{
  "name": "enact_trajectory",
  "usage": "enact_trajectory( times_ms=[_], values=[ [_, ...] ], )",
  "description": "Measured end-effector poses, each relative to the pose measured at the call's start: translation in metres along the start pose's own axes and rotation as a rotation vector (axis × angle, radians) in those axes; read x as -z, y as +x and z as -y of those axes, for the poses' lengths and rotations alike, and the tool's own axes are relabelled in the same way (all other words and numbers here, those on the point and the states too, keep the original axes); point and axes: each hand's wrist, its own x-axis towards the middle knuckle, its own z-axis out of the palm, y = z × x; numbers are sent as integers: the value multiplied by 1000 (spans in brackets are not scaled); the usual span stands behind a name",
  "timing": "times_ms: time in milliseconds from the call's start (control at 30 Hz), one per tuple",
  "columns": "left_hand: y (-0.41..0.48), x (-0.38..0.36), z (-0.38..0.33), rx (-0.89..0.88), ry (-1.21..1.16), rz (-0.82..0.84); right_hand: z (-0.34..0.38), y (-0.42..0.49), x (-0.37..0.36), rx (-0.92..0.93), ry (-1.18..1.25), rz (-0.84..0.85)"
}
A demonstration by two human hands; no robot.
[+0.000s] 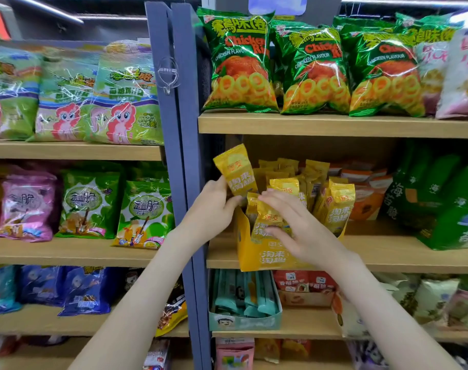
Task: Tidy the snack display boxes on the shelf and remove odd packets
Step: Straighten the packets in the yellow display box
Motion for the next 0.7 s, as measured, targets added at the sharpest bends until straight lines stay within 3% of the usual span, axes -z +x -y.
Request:
enact_trajectory(
  times_ms=[100,233,333,533,700],
  values=[
    [10,-2,-5,54,86,149,-9,1,-3,69,-123,-54],
    [17,-10,-1,130,52,260,-13,2,-5,19,-172,-112],
    [11,-10,-6,155,-72,227,-15,6,-5,-51,-128,-98],
    [-4,-21,-16,122,-542,-39,-19,14,-10,-84,-126,-64],
    [0,-26,-11,91,-425,30,-20,11,-15,-51,-91,-116]
  ],
)
